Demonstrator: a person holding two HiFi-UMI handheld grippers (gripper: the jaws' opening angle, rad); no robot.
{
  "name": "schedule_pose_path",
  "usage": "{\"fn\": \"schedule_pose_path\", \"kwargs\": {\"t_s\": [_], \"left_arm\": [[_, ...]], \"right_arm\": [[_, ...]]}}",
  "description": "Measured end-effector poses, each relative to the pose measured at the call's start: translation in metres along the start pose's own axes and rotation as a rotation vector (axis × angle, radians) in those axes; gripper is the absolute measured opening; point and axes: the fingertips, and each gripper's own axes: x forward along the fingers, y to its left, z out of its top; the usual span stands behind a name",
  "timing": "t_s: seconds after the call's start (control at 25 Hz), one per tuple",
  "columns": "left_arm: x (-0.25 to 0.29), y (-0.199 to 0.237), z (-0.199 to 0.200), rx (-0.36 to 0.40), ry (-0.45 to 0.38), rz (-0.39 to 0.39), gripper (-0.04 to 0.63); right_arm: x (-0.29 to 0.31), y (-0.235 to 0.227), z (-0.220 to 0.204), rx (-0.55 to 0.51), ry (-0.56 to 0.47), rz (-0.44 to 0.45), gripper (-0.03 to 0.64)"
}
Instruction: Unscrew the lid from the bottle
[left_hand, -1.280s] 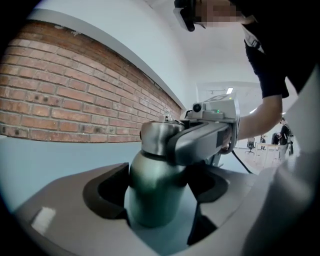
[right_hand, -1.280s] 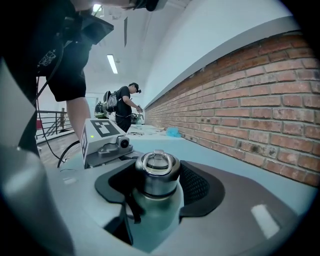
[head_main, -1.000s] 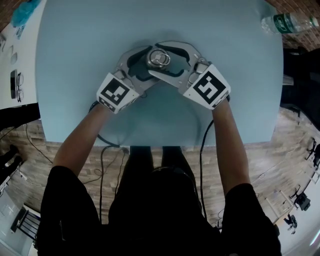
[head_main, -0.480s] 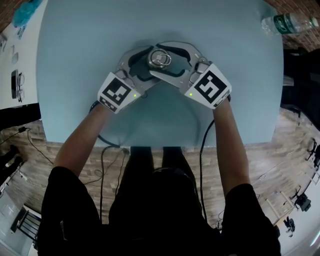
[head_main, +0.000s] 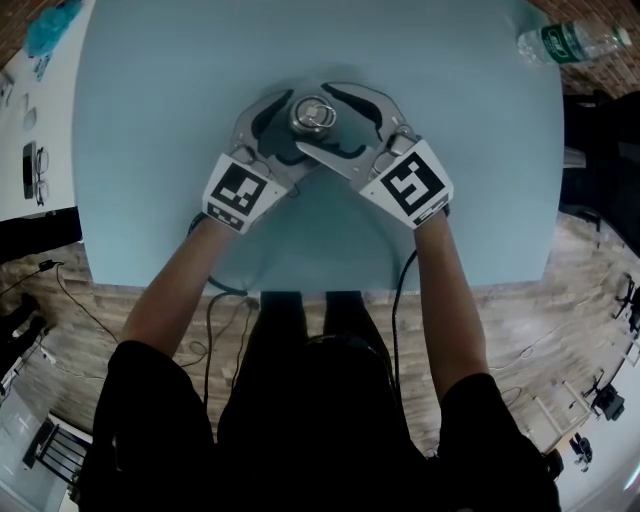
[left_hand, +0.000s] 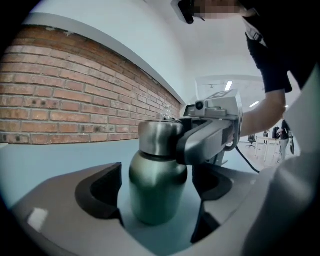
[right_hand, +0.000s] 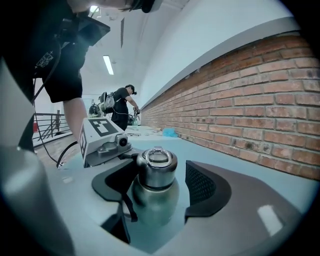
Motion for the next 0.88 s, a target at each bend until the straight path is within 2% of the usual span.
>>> {"fn": "schedule_pose_path", "kwargs": {"t_s": [0.48, 0.88], "left_arm": [[-0.010, 0.010, -0.001, -0.067, -0.050, 0.225, 0.423], [-0.003, 0.006, 0.005, -0.097, -0.084, 0.290, 0.411]], "right_arm": [[-0.005, -0.005, 0.006, 0.085, -0.028, -0.227, 0.321], [-0.004, -0.006, 0.000, 0.155, 0.000, -0.361, 0.307]]}}
